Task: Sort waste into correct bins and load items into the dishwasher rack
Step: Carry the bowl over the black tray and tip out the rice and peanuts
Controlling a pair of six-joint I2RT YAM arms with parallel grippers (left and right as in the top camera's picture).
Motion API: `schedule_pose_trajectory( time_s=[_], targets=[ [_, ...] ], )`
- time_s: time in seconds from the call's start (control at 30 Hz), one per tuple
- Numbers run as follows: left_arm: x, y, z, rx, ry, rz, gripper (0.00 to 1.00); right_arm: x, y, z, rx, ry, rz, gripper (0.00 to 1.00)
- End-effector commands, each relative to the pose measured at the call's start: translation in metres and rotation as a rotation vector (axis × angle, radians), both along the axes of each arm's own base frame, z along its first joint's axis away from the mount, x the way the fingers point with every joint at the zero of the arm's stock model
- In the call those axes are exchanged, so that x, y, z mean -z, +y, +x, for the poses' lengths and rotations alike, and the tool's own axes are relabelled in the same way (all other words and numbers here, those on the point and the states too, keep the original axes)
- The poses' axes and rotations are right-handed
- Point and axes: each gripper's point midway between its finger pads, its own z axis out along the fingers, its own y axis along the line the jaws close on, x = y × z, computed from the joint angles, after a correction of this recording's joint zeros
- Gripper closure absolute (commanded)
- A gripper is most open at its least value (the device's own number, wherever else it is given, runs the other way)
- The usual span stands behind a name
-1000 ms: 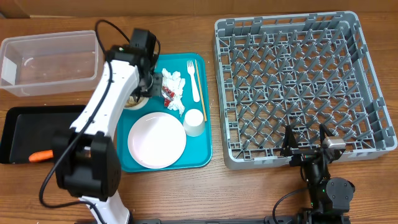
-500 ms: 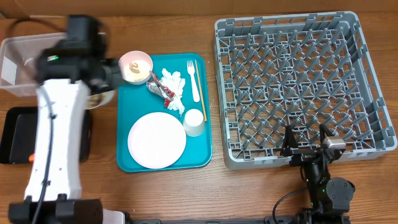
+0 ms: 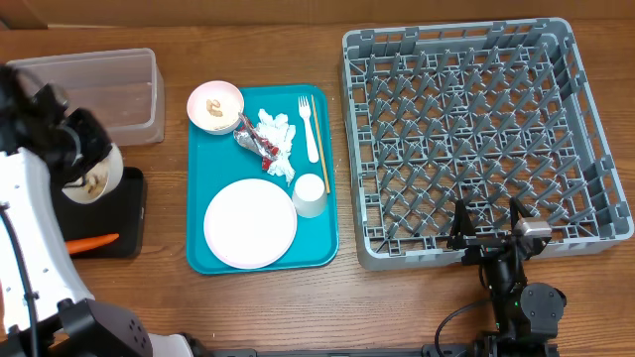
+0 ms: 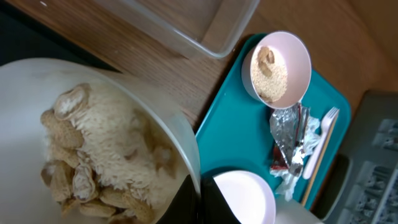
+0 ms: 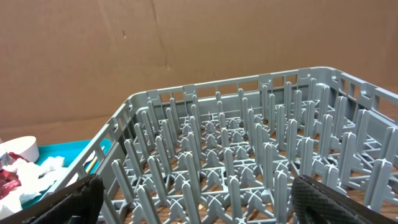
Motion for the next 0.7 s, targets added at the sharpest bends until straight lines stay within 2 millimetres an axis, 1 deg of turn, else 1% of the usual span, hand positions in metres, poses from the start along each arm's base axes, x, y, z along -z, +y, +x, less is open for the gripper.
schedule_pose_trajectory(
  time_s=[0.0,0.13,0.23,0.37,0.53,0.67],
  targets=[
    [0.004,-0.001,-0.001,0.059,-0.130,-0.177,0.96,0.002,-0.002,0.000,0.009,-0.004,-0.004,0.00],
    [0.018,0.020,-0.008,0.000,-0.227,-0.299,0.96,0.002,-0.002,0.000,0.009,-0.004,-0.004,0.00],
    [0.026,0.033,-0.016,-0.015,-0.315,-0.357,0.96,0.002,-0.002,0.000,0.009,-0.004,-0.004,0.00],
    [0.030,0.044,-0.025,-0.044,-0.393,-0.418,0.96,0.002,-0.002,0.000,0.009,-0.004,-0.004,0.00],
    [0.029,0.052,-0.031,-0.050,-0.512,-0.509,0.96,0.002,-0.002,0.000,0.009,-0.004,-0.004,0.00],
    [0.042,0.064,-0.037,-0.094,-0.526,-0.560,0.96,0.002,-0.002,0.000,0.009,-0.004,-0.004,0.00]
  ],
)
